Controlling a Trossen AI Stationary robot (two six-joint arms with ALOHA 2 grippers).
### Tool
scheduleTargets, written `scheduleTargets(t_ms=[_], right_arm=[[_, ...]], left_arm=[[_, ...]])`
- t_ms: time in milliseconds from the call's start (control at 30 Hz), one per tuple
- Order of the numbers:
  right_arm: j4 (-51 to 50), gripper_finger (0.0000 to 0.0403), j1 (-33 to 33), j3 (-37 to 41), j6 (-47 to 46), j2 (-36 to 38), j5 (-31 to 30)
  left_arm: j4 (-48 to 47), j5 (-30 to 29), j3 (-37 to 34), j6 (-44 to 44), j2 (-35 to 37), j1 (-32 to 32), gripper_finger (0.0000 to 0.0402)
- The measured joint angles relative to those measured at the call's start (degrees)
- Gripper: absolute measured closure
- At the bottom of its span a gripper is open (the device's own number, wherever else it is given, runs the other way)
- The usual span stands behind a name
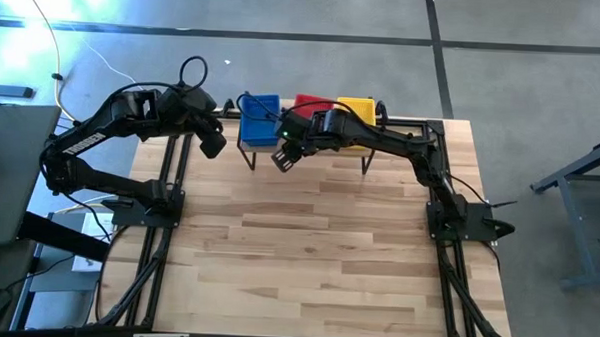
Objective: Stack baskets on shelf by color
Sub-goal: Adjust the stacked red baskets on the shelf
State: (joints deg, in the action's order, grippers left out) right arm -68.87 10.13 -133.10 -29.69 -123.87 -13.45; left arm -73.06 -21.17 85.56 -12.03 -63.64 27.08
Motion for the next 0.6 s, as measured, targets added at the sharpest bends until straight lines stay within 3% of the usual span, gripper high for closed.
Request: scheduleTargets(t_ms=[600], right_arm=[[-2.3, 0.0279, 0.0, 0.0, -1.3, 0.2, 0.2]], left_arm=[[0.0, 0.0, 0.0, -0.4, 0.0, 0.0, 0.0308]])
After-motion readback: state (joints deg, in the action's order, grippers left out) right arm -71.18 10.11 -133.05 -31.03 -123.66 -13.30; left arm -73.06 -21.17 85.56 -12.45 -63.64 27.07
